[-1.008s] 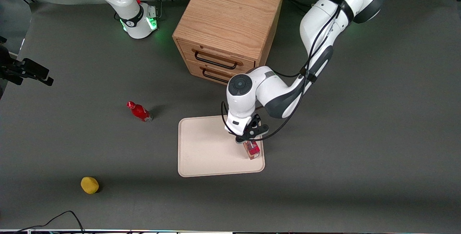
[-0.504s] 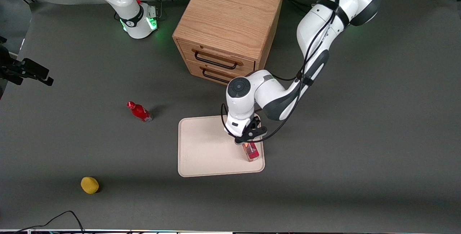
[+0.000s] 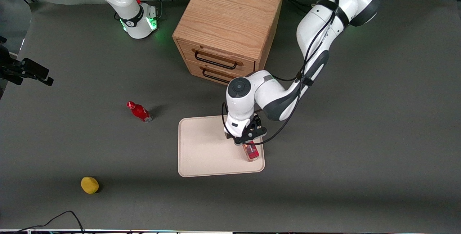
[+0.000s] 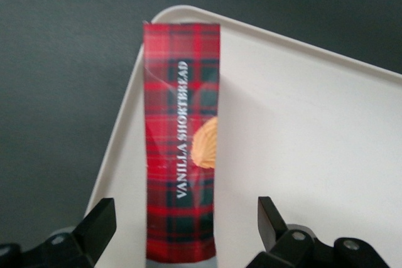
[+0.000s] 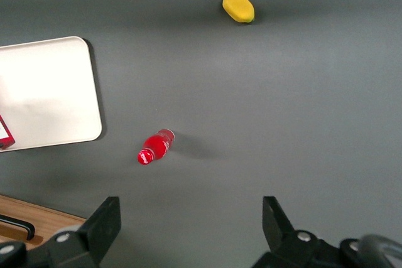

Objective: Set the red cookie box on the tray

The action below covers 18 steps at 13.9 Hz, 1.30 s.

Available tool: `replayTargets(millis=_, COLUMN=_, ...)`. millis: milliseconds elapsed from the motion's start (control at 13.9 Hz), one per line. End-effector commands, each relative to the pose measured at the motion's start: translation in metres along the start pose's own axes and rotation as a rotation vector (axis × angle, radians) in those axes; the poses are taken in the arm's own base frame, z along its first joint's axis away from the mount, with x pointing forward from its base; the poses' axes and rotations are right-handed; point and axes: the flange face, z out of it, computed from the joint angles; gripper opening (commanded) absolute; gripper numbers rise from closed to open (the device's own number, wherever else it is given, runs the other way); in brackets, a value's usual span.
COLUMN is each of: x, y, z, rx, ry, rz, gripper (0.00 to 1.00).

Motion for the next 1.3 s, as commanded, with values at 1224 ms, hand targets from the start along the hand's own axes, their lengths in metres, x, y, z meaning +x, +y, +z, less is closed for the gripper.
replayTargets(millis=1224, x=0.110, y=-0.341, z=-0.246, rx=0.111, ry=-0.244, rz=0.444, gripper=1.00)
